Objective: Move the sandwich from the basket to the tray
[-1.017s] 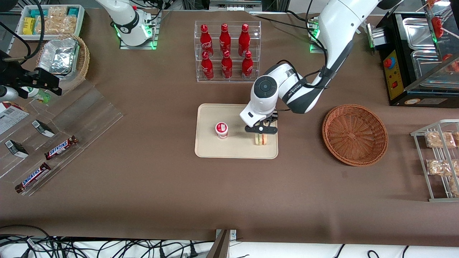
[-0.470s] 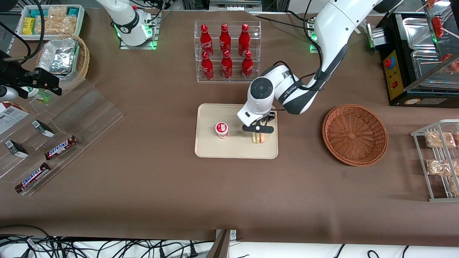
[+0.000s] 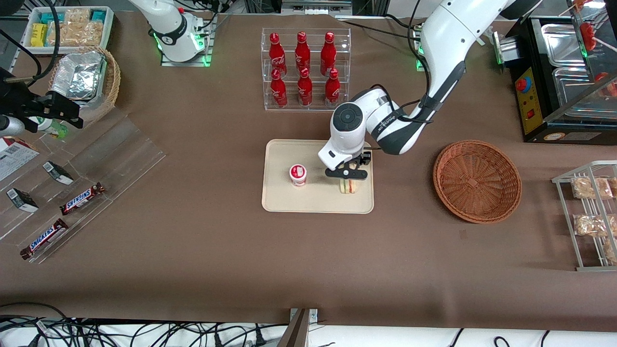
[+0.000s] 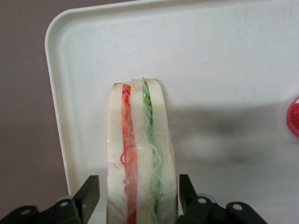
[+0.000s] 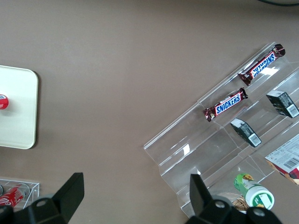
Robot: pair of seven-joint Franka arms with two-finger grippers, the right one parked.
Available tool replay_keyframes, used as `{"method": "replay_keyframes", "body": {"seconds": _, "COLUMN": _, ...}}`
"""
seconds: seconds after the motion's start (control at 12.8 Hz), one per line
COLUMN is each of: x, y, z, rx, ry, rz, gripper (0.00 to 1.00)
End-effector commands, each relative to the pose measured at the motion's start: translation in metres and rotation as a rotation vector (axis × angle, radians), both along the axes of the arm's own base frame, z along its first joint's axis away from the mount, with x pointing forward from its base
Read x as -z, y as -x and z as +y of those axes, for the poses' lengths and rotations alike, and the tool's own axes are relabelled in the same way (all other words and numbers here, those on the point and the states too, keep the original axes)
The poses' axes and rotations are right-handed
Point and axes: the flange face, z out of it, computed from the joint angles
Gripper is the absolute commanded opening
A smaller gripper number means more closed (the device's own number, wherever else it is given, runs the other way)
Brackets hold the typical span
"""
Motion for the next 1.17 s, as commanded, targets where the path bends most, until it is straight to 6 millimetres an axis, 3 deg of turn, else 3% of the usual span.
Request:
{"method": "replay_keyframes", "body": {"seconds": 0.0, "x": -0.032, "y": -0.021, "z": 0.003, "rx": -0.033, "ry": -0.013, "rz": -0.036, "gripper": 1.00}}
{"method": "replay_keyframes", "body": {"seconds": 0.39, "x": -0.133, "y": -0.073, "z": 0.044, "rx": -0.139, "ry": 0.001, "rz": 0.003, "gripper": 1.00}}
{"method": "replay_keyframes", "body": {"seconds": 0.63, "x": -0.171, "y": -0.088, "z": 0.070, "rx": -0.172, "ry": -0.013, "rz": -0.007, "gripper": 1.00}}
{"method": "replay_keyframes", "body": {"seconds": 0.78, "x": -0.212, "y": -0.102, "z": 0.098, "rx": -0.194, "ry": 0.028, "rz": 0.036, "gripper": 1.00}}
{"method": "replay_keyframes", "body": {"seconds": 0.86, "x": -0.230, "y": -0.103, "z": 0.103, "rx": -0.183, "ry": 0.024, "rz": 0.053, "gripper": 1.00}}
{"method": "replay_keyframes", "body": {"seconds": 0.94, "x": -0.242, "y": -0.106, "z": 0.109, "rx": -0.193, "ry": 0.027, "rz": 0.053, "gripper": 1.00}}
{"method": "replay_keyframes", "body": {"seconds": 1.1, "x": -0.243, "y": -0.108, "z": 0.110, "rx": -0.197, "ry": 0.037, "rz": 0.055, "gripper": 1.00}}
